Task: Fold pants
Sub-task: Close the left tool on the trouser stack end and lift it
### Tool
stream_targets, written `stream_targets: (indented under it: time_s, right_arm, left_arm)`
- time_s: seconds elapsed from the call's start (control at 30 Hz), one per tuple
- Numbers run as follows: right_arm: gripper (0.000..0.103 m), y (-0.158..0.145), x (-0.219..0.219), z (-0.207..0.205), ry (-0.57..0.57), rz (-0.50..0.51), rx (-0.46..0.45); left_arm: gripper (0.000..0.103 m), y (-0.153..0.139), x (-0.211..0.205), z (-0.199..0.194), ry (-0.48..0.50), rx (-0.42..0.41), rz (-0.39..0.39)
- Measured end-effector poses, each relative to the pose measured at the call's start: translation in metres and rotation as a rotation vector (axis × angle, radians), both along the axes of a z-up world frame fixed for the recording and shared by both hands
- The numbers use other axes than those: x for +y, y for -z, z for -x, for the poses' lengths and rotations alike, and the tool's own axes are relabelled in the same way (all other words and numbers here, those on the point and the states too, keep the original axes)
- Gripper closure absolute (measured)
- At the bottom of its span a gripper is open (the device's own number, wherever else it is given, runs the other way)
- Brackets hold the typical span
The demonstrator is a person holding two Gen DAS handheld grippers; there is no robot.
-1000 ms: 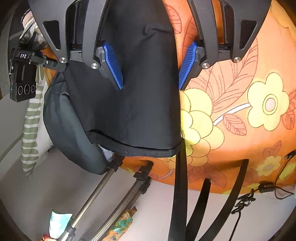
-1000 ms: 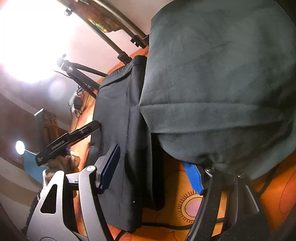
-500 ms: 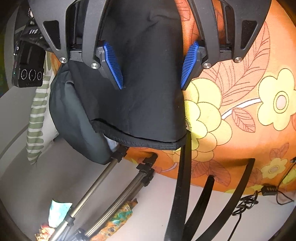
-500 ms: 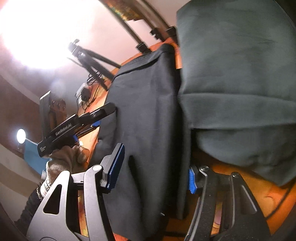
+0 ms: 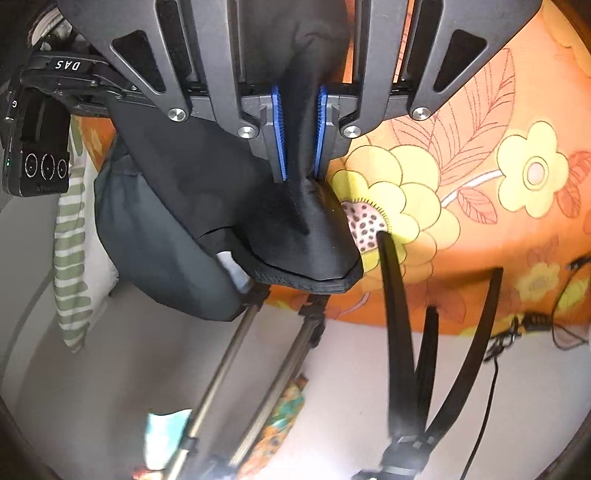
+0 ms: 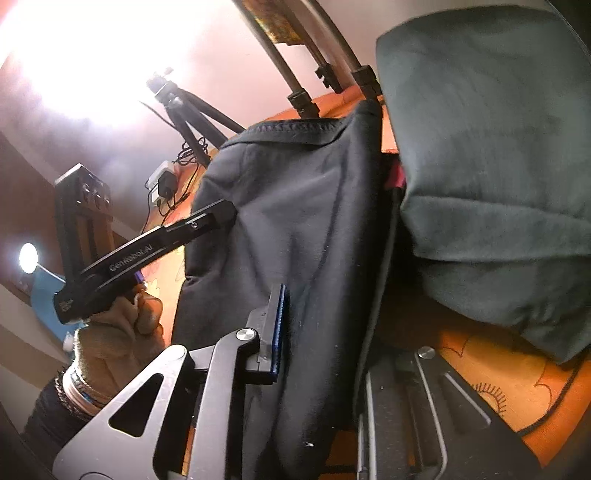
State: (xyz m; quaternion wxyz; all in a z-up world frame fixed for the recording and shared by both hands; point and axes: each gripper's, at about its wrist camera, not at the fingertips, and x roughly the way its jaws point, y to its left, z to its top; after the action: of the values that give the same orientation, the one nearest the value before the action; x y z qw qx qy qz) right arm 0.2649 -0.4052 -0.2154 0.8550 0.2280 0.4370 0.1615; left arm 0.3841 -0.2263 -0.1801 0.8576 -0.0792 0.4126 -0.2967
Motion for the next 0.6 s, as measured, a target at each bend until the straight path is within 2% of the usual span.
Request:
stream_targets:
  time_s: [0.2, 0.6]
  right_arm:
    - [0.088, -0.015, 0.013, 0.009, -0.015, 0.079, -0.025]
    - [0.09, -0.067, 0.012, 0.047, -0.01, 0.174, -0.104]
  left_arm:
    - [0.093, -0.012, 0.003, 0.015, 0.025, -0.044, -0.003]
    - [0.094, -0.059, -0.002, 0.044, 0.062, -0.094, 0.07]
